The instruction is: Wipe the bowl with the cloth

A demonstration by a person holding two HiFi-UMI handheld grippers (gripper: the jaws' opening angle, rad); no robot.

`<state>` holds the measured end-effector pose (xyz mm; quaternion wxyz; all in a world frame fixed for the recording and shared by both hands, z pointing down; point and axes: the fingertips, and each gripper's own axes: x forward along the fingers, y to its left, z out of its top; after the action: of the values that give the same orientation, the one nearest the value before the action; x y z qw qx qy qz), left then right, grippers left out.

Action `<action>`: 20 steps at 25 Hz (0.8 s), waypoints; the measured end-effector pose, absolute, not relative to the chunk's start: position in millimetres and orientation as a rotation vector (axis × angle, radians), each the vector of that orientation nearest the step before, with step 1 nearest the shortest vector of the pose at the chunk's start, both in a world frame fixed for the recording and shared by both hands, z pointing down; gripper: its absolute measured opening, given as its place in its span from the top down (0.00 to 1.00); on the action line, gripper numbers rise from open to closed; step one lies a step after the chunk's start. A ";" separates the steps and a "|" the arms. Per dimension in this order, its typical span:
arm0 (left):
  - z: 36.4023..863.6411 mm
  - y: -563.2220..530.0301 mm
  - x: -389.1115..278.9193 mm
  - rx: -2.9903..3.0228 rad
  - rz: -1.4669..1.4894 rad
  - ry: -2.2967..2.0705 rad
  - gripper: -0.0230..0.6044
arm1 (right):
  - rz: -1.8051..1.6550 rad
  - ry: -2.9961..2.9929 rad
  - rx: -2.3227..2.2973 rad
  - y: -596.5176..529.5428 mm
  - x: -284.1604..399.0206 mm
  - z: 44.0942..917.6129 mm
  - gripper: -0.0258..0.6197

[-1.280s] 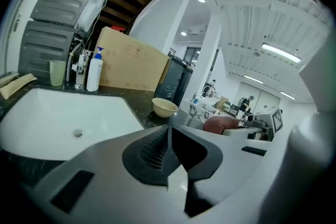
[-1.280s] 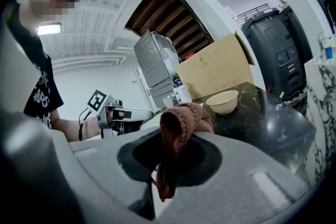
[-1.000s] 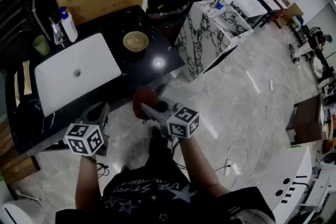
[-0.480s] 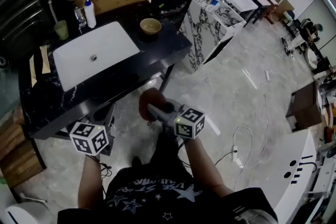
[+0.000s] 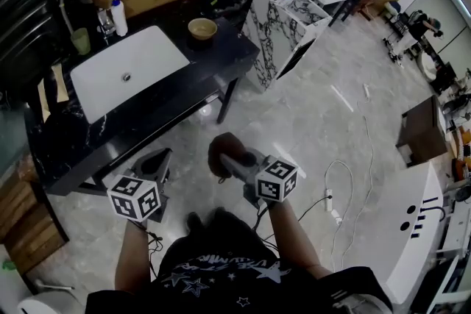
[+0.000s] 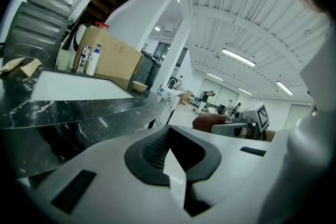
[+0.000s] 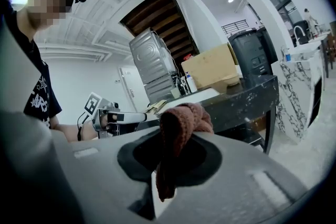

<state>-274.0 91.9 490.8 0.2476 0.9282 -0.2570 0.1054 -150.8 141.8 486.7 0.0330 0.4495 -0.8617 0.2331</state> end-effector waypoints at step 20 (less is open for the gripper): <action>481.3 213.2 -230.9 2.580 0.333 -0.679 0.95 | 0.655 -2.670 1.369 266.6 -134.2 485.0 0.89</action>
<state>-230.9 213.2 481.3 0.2244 0.9352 -0.2460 0.1206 -134.2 266.6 485.0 0.0349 0.4455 -0.8688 0.2132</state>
